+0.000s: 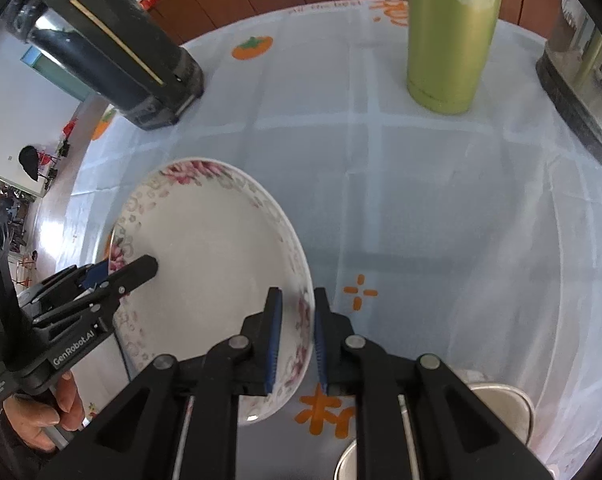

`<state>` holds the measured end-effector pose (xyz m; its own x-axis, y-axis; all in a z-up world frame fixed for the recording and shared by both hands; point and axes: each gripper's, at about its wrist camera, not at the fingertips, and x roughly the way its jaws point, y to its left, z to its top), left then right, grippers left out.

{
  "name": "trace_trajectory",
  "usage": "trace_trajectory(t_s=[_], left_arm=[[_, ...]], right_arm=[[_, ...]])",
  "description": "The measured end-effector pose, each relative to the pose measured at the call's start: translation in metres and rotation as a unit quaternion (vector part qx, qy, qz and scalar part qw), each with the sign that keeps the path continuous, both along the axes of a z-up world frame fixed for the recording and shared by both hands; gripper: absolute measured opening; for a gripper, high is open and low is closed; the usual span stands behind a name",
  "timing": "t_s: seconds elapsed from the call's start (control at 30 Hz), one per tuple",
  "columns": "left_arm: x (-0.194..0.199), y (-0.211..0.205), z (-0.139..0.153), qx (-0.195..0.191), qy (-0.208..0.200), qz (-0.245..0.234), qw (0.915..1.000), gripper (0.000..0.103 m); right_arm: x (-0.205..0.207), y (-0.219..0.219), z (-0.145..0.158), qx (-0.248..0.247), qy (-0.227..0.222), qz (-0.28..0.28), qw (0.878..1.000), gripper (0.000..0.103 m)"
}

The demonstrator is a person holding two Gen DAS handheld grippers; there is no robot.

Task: Organize plates and bowls
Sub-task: 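Lift the pink-rimmed plate with the right gripper over the plate stack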

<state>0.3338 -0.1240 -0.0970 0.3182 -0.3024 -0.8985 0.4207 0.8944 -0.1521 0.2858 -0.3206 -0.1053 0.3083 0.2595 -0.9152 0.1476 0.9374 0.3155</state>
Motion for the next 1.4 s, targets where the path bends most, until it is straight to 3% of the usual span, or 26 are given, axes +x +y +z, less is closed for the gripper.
trace_trajectory(t_s=[0.2, 0.43, 0.73, 1.03, 1.4], left_arm=[[-0.004, 0.012, 0.025, 0.002, -0.028, 0.009, 0.9996, 0.032], [-0.007, 0.026, 0.026, -0.009, -0.017, 0.022, 0.9996, 0.032], [-0.033, 0.061, 0.055, 0.001, -0.043, 0.02, 0.9989, 0.032], [-0.068, 0.125, 0.052, 0.029, -0.046, 0.055, 0.997, 0.032], [-0.083, 0.16, 0.017, 0.044, -0.023, 0.083, 0.9953, 0.036]], right_arm=[[-0.004, 0.007, 0.024, 0.007, -0.021, 0.002, 1.0, 0.016], [-0.009, 0.022, 0.04, 0.017, -0.031, 0.005, 0.999, 0.016], [-0.03, 0.052, 0.063, 0.041, -0.041, 0.021, 0.998, 0.016], [-0.062, 0.117, 0.046, 0.078, -0.019, 0.051, 0.995, 0.016], [-0.083, 0.174, 0.017, 0.046, -0.002, 0.064, 0.997, 0.017]])
